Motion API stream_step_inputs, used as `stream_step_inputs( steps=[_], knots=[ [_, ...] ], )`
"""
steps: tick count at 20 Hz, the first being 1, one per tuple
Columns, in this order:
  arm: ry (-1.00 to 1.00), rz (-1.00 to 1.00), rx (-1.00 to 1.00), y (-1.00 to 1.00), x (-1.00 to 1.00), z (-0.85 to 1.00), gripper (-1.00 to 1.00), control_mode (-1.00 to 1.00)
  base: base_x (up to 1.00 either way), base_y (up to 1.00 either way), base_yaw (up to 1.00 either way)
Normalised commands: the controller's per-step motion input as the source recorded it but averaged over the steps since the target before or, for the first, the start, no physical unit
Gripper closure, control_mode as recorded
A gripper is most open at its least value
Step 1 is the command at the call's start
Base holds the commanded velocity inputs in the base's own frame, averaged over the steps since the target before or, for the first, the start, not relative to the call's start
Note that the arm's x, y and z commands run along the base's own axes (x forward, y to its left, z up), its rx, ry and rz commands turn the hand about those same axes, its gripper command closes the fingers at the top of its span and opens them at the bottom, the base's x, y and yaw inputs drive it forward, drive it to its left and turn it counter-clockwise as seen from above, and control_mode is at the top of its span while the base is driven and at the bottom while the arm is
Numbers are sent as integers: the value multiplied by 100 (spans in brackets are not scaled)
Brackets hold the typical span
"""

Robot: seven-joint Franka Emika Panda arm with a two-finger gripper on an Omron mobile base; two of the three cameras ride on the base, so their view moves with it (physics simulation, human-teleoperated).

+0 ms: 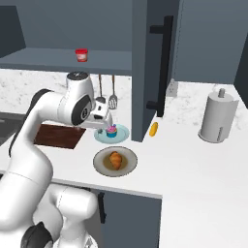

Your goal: From the different types of pastries on the counter, select a croissant and place it on the cutting board. Then retrieve a jar of jam from the cabinet and place it alongside the croissant on the cutting board.

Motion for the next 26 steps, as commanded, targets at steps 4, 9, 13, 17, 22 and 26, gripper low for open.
stream_step_inputs(
  steps=[4,9,13,17,22,26],
  knots=[
    [2,0,0,-34,11,-40,-100,-100,0,0,0],
    [20,0,0,-8,28,-52,-100,-100,0,0,0],
    [19,0,1,-20,66,-31,-100,-100,0,0,0],
    [12,0,3,-34,37,-20,-100,-100,0,0,0],
    [3,0,0,-9,28,-46,-100,-100,0,0,0],
    [0,0,0,-3,73,-50,-100,-100,0,0,0]
  ],
)
